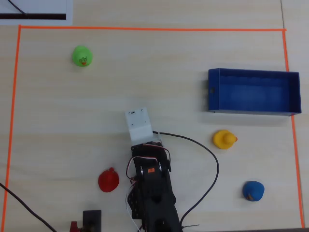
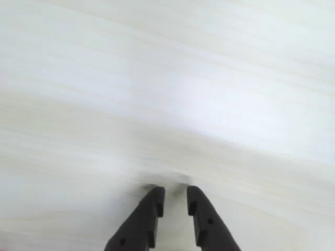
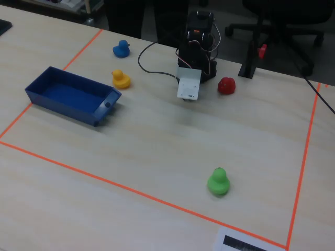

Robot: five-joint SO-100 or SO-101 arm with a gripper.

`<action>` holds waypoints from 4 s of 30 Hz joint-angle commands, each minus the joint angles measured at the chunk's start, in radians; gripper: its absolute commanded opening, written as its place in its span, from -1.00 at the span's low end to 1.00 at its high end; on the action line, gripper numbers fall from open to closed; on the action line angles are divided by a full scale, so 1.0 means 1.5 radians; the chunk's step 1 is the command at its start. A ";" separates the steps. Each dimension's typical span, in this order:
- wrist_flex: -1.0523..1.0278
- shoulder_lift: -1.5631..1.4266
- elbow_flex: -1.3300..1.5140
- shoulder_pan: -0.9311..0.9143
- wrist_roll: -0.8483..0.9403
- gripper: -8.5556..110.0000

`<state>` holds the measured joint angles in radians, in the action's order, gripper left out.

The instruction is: Grasp green duck and put it into box.

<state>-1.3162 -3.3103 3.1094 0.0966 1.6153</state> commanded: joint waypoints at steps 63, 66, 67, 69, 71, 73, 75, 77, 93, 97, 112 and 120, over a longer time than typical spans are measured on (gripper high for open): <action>0.018 0.005 0.001 -0.018 0.041 -0.85; 0.191 0.088 -0.011 -0.004 0.059 -0.85; 0.257 0.128 -0.025 0.003 0.063 -0.85; 0.365 0.200 -0.062 0.019 0.079 -0.85; 0.431 0.283 -0.129 0.036 0.084 -0.77; 0.448 0.376 -0.222 0.055 0.084 -0.75; 0.456 0.472 -0.321 0.076 0.084 -0.71; 0.467 0.567 -0.417 0.092 0.079 -0.67; 1.043 1.092 -0.620 0.132 0.002 -0.32; 1.137 1.208 -0.668 0.150 0.003 -0.29; 1.243 1.470 -0.879 0.165 0.002 -0.13; 1.255 1.527 -0.926 0.159 -0.006 -0.21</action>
<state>0.5231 -1.0155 1.7687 0.3405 1.6122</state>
